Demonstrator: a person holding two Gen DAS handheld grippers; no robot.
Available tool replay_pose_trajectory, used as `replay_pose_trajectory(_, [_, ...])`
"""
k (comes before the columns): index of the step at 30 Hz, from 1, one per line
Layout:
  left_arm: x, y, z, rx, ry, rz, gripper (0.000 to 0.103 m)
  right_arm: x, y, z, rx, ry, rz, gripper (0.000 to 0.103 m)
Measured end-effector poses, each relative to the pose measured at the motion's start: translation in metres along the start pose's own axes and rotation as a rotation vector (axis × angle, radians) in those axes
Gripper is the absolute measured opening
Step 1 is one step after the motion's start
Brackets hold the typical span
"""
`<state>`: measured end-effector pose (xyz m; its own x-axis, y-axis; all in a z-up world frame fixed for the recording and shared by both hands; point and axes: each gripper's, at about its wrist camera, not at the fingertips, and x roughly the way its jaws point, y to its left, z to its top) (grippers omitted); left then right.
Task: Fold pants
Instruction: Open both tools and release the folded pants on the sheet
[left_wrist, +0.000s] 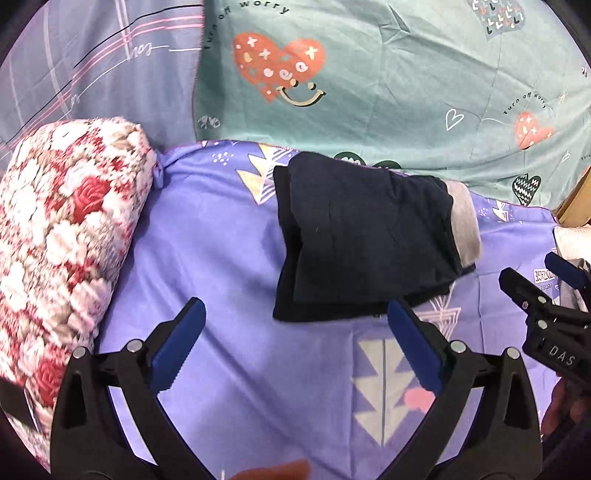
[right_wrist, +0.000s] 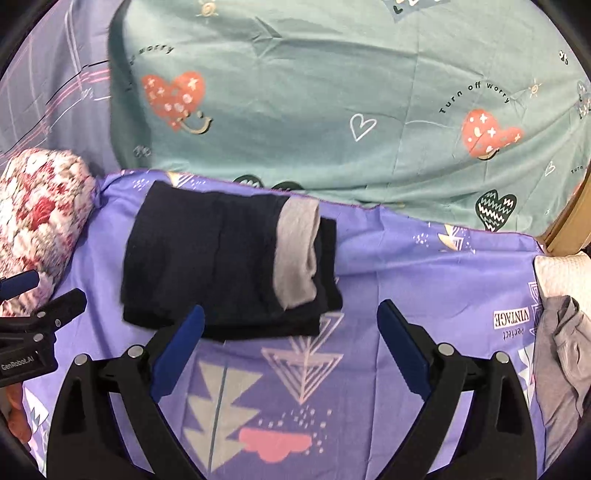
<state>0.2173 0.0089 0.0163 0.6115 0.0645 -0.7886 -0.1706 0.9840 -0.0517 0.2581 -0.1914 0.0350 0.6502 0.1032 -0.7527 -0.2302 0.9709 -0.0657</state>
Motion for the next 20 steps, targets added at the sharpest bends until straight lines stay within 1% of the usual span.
replay_pose_trajectory(5, [-0.024,0.002,-0.016,0.010,-0.026,-0.001,0.100,-0.023,0.006,-0.015,0.007,-0.012,0.006,0.094])
replay_pose_trajectory(7, [-0.031,0.002,-0.021,0.012,-0.022,-0.014,0.100,-0.029,0.007,-0.019,0.014,-0.007,0.009,0.094])
replay_pose_trajectory(11, [-0.042,0.000,-0.030,0.028,-0.028,-0.010,0.100,-0.041,0.007,-0.027,0.021,-0.010,-0.005,0.095])
replay_pose_trajectory(13, [-0.045,0.000,-0.033,0.028,-0.022,-0.015,0.100,-0.045,0.005,-0.032,0.033,-0.012,-0.003,0.095])
replay_pose_trajectory(15, [-0.047,0.000,-0.035,0.027,-0.013,-0.012,0.100,-0.049,0.004,-0.038,0.044,-0.013,-0.002,0.099])
replay_pose_trajectory(16, [-0.048,0.001,-0.037,0.027,-0.008,-0.024,0.100,-0.051,0.003,-0.041,0.048,-0.014,-0.001,0.099])
replay_pose_trajectory(20, [-0.049,0.003,-0.045,0.025,0.002,-0.021,0.100,-0.054,0.001,-0.053,0.069,-0.002,0.002,0.099])
